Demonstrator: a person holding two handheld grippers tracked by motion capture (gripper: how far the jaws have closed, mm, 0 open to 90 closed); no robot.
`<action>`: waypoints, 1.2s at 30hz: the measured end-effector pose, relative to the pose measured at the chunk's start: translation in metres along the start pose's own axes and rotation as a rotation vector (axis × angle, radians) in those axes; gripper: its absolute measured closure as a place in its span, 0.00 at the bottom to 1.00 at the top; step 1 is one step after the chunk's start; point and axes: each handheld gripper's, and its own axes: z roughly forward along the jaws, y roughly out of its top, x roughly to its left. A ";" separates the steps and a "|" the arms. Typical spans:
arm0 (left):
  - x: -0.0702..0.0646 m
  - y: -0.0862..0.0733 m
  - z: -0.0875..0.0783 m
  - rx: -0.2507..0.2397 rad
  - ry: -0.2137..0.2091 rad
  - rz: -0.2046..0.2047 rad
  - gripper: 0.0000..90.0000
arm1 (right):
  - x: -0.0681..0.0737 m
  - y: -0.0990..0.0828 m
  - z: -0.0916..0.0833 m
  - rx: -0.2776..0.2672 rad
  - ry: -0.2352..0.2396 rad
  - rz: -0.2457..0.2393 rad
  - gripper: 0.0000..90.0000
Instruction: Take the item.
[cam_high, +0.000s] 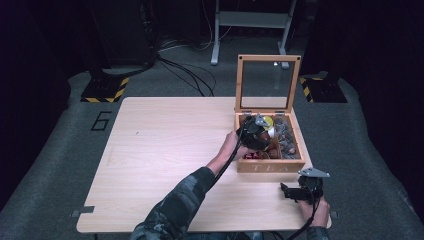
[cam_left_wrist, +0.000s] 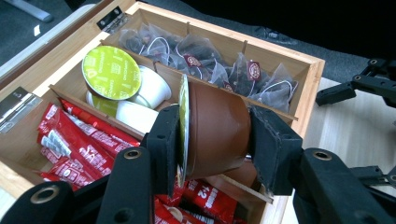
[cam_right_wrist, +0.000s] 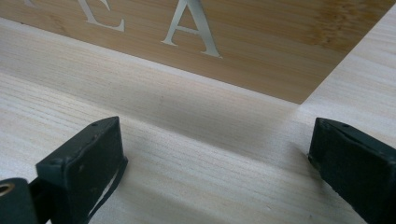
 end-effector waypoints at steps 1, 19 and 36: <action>0.001 0.000 -0.002 -0.002 0.004 0.005 0.61 | 0.000 0.000 0.000 0.000 0.000 0.001 0.03; 0.019 -0.007 -0.038 -0.041 0.053 -0.017 0.61 | 0.000 0.000 0.000 -0.001 0.000 0.001 0.03; 0.042 -0.023 -0.067 -0.067 0.103 -0.064 0.61 | 0.000 0.000 0.000 -0.003 0.000 -0.004 0.03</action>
